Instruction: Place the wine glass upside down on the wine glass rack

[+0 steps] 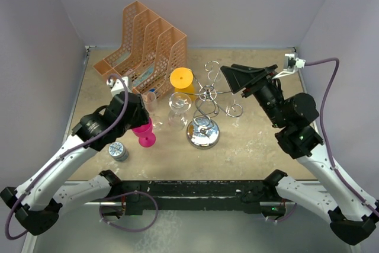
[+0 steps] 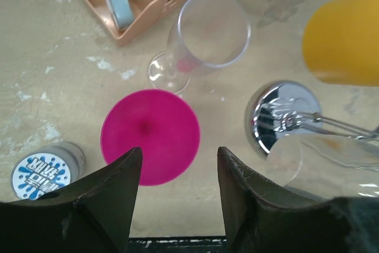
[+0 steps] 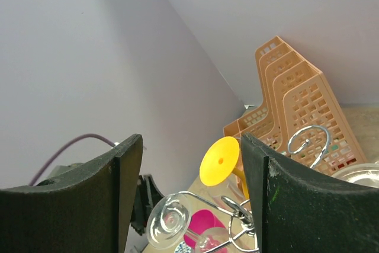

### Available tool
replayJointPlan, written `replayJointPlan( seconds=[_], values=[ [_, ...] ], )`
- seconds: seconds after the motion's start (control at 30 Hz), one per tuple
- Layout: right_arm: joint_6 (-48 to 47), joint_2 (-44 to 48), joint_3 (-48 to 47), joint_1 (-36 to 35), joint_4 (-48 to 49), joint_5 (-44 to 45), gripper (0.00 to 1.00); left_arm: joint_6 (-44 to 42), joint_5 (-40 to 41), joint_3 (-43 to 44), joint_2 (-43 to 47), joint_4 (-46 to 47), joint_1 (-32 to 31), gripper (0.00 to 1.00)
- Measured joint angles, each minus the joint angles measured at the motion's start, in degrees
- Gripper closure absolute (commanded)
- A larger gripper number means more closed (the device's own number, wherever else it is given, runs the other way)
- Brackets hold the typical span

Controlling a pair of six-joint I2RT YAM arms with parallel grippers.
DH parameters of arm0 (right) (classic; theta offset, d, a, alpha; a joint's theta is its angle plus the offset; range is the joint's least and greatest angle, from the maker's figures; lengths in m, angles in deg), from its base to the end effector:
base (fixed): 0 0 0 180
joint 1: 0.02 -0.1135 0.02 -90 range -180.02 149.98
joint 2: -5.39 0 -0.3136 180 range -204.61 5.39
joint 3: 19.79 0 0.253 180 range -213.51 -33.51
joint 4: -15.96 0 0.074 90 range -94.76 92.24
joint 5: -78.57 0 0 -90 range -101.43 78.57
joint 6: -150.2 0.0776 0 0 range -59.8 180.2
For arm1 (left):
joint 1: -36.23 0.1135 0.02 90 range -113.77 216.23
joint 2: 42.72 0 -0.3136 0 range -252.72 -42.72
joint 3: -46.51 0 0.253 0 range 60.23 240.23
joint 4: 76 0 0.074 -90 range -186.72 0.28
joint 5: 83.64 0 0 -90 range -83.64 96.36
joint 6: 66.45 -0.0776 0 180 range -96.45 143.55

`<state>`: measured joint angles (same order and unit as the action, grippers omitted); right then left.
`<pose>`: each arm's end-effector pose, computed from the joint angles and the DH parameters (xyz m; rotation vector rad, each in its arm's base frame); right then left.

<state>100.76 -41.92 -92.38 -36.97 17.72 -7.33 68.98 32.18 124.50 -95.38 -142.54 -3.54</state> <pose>0.1400 0.0984 0.5209 0.1055 1.1705 1.1667 0.1497 -0.0807 0.3763 -0.3387 2.1967 -0.3056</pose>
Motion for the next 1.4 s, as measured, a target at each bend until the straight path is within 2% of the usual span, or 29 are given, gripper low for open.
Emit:
replayJointPlan(
  seconds=[0.27, 0.47, 0.77, 0.83, 1.17, 1.4],
  values=[
    [0.0, -0.2, 0.3, 0.0, -1.2, 1.2, 0.31, 0.0, -3.9, -6.1, -3.8, -1.2, 0.0, 0.56],
    [0.0, 0.2, 0.3, 0.0, -2.1, 2.4, 0.31, -0.3, -4.9, -6.4, -7.8, 0.9, 0.0, 0.63],
    [0.0, 1.2, 0.3, 0.0, -2.7, 2.9, 0.31, -1.5, -4.1, -6.4, -13.6, 2.6, 0.0, 0.90],
    [0.0, 1.5, 0.3, 0.0, -2.8, 2.9, 0.31, -1.5, -3.8, -6.4, -13.8, 2.6, 0.0, 0.99],
    [0.0, 1.7, 0.4, 0.0, -2.8, 2.9, 0.31, -1.6, -3.5, -4.8, -13.6, -0.6, 0.0, 1.00],
    [0.0, 1.7, 0.4, 0.0, -2.8, 3.1, 0.31, -1.5, -1.3, 3.8, -11.4, -7.4, 0.0, 1.00]
  ],
)
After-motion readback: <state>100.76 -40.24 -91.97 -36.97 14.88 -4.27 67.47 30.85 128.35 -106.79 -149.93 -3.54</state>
